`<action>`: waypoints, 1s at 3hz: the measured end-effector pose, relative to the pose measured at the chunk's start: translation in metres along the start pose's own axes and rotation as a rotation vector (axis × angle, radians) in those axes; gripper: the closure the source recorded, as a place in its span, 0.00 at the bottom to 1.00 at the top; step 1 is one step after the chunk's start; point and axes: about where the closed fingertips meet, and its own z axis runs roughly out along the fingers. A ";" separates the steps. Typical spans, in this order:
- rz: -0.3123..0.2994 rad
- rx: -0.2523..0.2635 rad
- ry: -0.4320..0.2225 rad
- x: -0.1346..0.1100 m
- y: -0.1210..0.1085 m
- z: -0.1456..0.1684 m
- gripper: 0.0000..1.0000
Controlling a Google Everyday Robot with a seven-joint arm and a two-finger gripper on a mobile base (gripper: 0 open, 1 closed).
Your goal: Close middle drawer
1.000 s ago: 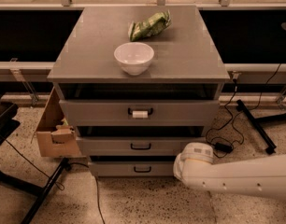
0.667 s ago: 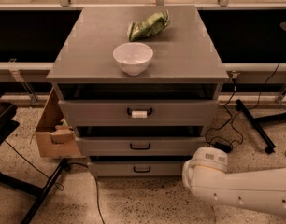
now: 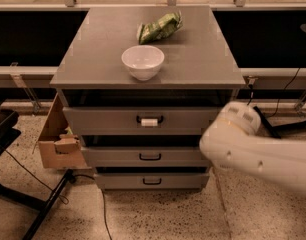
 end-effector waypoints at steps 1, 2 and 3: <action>0.157 -0.070 0.104 0.026 -0.037 -0.009 1.00; 0.351 -0.162 0.198 0.077 -0.042 -0.026 1.00; 0.571 -0.256 0.307 0.129 -0.019 -0.070 1.00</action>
Offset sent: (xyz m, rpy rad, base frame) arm -0.0257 -0.1351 0.0866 0.0377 0.1865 -0.7859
